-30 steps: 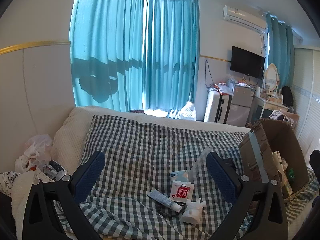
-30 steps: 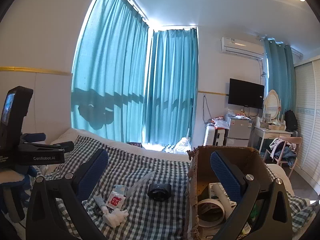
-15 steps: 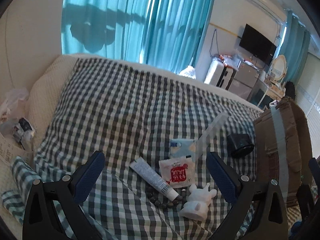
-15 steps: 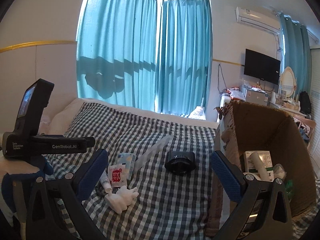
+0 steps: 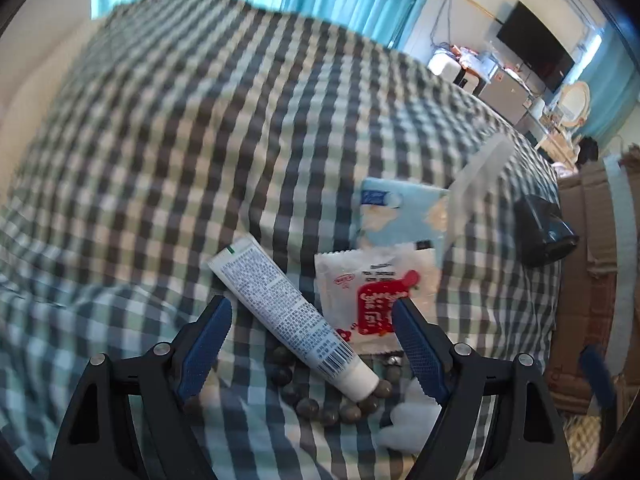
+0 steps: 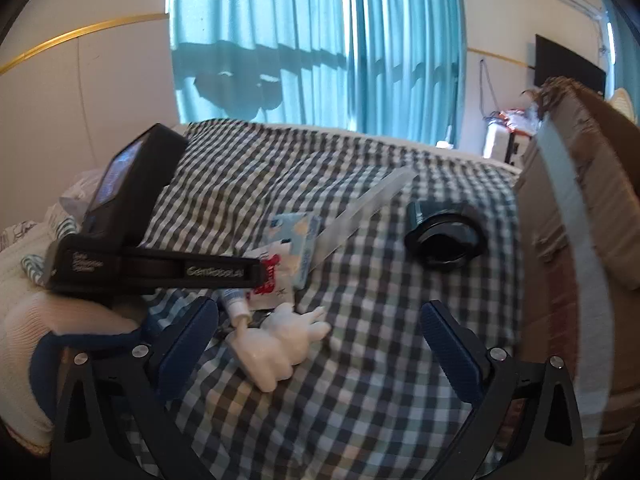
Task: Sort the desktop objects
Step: 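Grasp the white toothpaste tube with the left tool while the right tool grasps the white plush figure, then lift the toothpaste tube and plush figure and carry both over the box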
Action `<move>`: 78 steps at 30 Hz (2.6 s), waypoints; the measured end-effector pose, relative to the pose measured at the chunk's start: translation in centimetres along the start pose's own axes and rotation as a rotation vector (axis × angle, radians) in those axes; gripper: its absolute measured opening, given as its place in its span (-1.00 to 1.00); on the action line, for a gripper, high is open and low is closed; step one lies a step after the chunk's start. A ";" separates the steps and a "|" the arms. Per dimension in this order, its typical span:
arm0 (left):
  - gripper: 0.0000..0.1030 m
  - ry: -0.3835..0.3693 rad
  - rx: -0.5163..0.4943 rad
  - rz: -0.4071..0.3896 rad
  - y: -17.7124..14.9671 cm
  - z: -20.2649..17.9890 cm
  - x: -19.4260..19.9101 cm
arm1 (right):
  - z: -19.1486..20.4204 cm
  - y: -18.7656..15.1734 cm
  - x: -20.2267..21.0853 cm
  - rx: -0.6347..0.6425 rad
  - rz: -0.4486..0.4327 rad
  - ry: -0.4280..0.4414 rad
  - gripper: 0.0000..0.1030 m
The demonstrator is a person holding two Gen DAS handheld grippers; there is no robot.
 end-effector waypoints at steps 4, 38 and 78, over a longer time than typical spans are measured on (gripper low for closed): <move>0.60 -0.047 0.058 0.042 -0.1 1.0 -1.5 | 0.4 -0.7 -1.9 0.003 0.048 0.021 0.97; -0.54 -0.084 -0.209 -0.375 -2.1 -1.7 13.0 | -1.1 1.8 1.2 -0.023 -0.100 -0.018 0.27; -0.54 -0.056 -0.159 -0.877 -6.2 -5.7 34.6 | 5.3 6.9 22.9 0.128 -0.573 -0.127 0.28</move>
Point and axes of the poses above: each gripper's, at about its wrist camera, not at the fingertips, and x roughly against the way its jaws point, z to its left, y to its top, the point moved 2 cm from there along -x, roughly the way its jaws point, and after that the axes turned 10 degrees about y, right-handed, at the moved point
